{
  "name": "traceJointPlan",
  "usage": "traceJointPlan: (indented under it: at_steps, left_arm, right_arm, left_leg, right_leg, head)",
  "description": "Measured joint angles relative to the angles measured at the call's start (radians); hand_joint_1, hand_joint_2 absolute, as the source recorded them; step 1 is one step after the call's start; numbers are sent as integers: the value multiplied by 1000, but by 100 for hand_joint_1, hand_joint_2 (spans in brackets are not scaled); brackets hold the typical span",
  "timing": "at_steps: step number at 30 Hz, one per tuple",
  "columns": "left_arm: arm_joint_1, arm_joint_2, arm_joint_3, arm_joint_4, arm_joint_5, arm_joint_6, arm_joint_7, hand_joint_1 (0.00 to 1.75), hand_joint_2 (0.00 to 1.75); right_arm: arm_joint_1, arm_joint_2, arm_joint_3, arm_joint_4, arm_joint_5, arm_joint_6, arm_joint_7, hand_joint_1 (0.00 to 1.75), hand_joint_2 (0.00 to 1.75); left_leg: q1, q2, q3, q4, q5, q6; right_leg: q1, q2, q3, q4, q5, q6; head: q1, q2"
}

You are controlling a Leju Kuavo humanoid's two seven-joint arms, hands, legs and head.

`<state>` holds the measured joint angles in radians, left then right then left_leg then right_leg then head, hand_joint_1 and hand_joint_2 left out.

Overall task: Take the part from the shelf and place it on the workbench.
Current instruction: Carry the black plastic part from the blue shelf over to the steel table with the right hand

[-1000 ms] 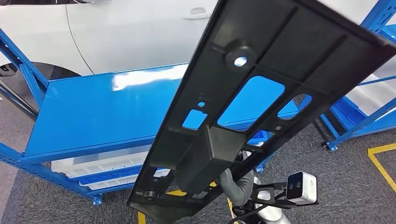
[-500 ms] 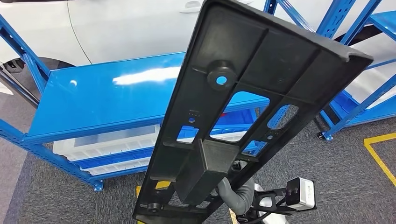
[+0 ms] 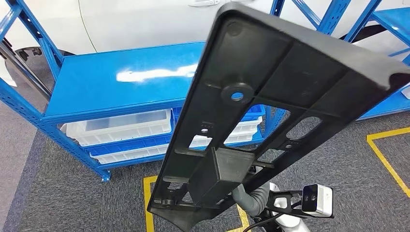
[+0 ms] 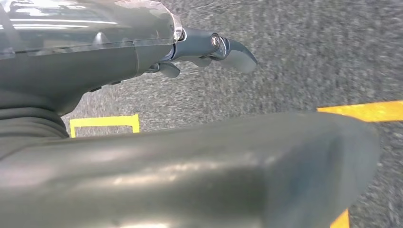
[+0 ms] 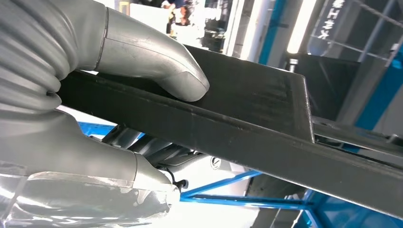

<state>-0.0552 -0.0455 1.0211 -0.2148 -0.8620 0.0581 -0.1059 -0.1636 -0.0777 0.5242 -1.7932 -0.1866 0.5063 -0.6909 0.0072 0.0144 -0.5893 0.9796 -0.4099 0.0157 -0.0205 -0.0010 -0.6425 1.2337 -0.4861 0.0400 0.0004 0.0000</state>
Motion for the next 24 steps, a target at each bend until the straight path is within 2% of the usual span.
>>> traceJointPlan:
  at_steps: [1, 2, 3, 4, 6, 7, 8, 9, 10, 11, 12, 13, 14, 15, 16, 17, 18, 19, 21, 22, 23, 24]
  left_arm:
    - [0, 3, 3, 0, 2, 4, -1, 0, 0]
    - [0, 6, 6, 0, 2, 8, -2, 0, 0]
    - [1, 9, 8, 0, 3, 12, -4, 0, 0]
    - [1, 13, 11, -1, 3, 13, -6, 0, 0]
    - [4, 21, 18, -1, 2, 15, -10, 0, 0]
    - [6, 25, 21, -2, 1, 17, -12, 0, 0]
    - [8, 29, 24, -2, -1, 20, -12, 0, 0]
    - [9, 32, 25, -3, -3, 23, -12, 0, 0]
    - [11, 35, 26, -3, -6, 27, -11, 0, 0]
    - [11, 39, 27, -3, -8, 30, -10, 0, 0]
    - [11, 43, 29, -3, -9, 33, -9, 0, 0]
    - [11, 46, 30, -3, -10, 35, -8, 0, 0]
    - [11, 49, 31, -3, -10, 37, -8, 0, 0]
    - [10, 52, 33, -3, -9, 40, -8, 0, 0]
    - [8, 56, 34, -4, -8, 42, -8, 0, 0]
    - [7, 58, 36, -4, -6, 44, -9, 0, 0]
    - [4, 61, 38, -4, -4, 45, -10, 0, 0]
    - [2, 63, 42, -4, -3, 44, -11, 0, 0]
    - [-3, 63, 47, -4, -2, 42, -14, 0, 0]
    - [-4, 62, 49, -4, -1, 42, -14, 0, 0]
    - [-4, 62, 50, -4, 0, 41, -15, 0, 0]
    - [-4, 61, 52, -4, 2, 42, -15, 0, 0]
  right_arm:
    - [0, 0, -2, 0, 10, 1, -1, 175, 175]
    - [1, 1, -4, -1, 20, 2, -2, 175, 175]
    - [3, 1, -7, -3, 29, 3, -3, 175, 175]
    - [6, 2, -10, -6, 37, 4, -4, 175, 175]
    - [13, 5, -19, -12, 54, -1, -6, 175, 175]
    - [17, 7, -23, -15, 61, -4, -6, 175, 175]
    - [22, 9, -27, -19, 68, -8, -6, 175, 175]
    - [27, 11, -31, -23, 74, -10, -6, 175, 175]
    - [33, 13, -35, -27, 79, -13, -6, 175, 175]
    - [39, 15, -39, -29, 84, -17, -7, 175, 175]
    - [44, 16, -41, -30, 90, -20, -6, 175, 175]
    - [46, 16, -43, -30, 95, -23, -6, 175, 175]
    - [46, 16, -45, -30, 100, -27, -6, 175, 175]
    - [45, 16, -46, -30, 103, -31, -6, 175, 175]
    - [42, 16, -47, -30, 104, -35, -6, 175, 175]
    - [37, 16, -48, -30, 104, -41, -6, 175, 175]
    - [32, 16, -49, -30, 104, -46, -6, 175, 175]
    - [27, 16, -50, -30, 105, -50, -7, 175, 175]
    - [22, 16, -54, -31, 105, -56, -7, 175, 175]
    - [20, 16, -55, -31, 106, -58, -7, 175, 175]
    - [17, 16, -55, -31, 106, -60, -7, 175, 175]
    - [13, 16, -55, -32, 107, -62, -6, 175, 175]
  left_leg:
    - [0, 0, -15, 8, 7, -5]
    - [0, -1, -25, 14, 14, -10]
    - [-1, -2, -31, 19, 20, -16]
    - [-1, -2, -34, 21, 28, -23]
    - [2, -3, -39, 20, 39, -37]
    - [4, -4, -46, 29, 27, -43]
    - [6, -5, -57, 53, -3, -47]
    - [7, -5, -74, 97, -49, -50]
    - [8, -5, -93, 159, -101, -53]
    - [8, -5, -110, 226, -139, -54]
    - [8, -6, -120, 282, -155, -55]
    - [8, -6, -117, 311, -147, -54]
    - [8, -8, -95, 303, -123, -52]
    - [7, -16, -54, 258, -96, -47]
    - [7, -34, 2, 186, -82, -39]
    - [6, -51, 56, 108, -82, -32]
    - [5, -65, 96, 47, -91, -27]
    - [4, -71, 118, 9, -102, -24]
    - [3, -55, 123, -11, -101, -17]
    - [4, -45, 121, -14, -94, -10]
    - [6, -34, 119, -17, -87, -3]
    - [8, -22, 115, -20, -81, 2]
  right_leg:
    - [-1, 0, 58, -72, 2, -1]
    - [0, 1, 110, -143, -9, -7]
    - [3, 1, 146, -199, -25, -14]
    - [7, 2, 160, -227, -38, -23]
    - [10, 2, 154, -239, -28, -43]
    - [10, 2, 145, -240, -19, -53]
    - [9, 2, 135, -243, -8, -62]
    - [8, 3, 123, -245, 3, -68]
    - [10, 5, 109, -245, 14, -72]
    - [11, 8, 95, -244, 25, -73]
    - [13, 12, 80, -243, 36, -73]
    - [14, 18, 65, -241, 47, -73]
    - [16, 25, 51, -240, 57, -71]
    - [17, 33, 39, -238, 66, -69]
    - [17, 41, 30, -236, 75, -66]
    - [19, 48, 23, -235, 82, -63]
    - [20, 55, 18, -234, 90, -58]
    - [20, 62, 14, -234, 97, -52]
    - [19, 76, 8, -235, 111, -38]
    - [18, 74, 3, -227, 107, -33]
    - [18, 64, -9, -204, 90, -28]
    - [17, 49, -31, -156, 58, -25]
  head:
    - [0, 0]
    - [0, 0]
    - [0, 0]
    - [-1, 0]
    - [-1, 0]
    - [-1, 0]
    - [-1, 0]
    - [-1, 0]
    - [-1, 0]
    - [-1, 0]
    - [-1, 0]
    - [-1, 0]
    - [-1, 0]
    - [-1, 0]
    - [-1, 0]
    - [-1, 0]
    - [-1, 0]
    - [-1, 0]
    - [-1, 0]
    - [0, 0]
    - [0, 0]
    - [0, 0]
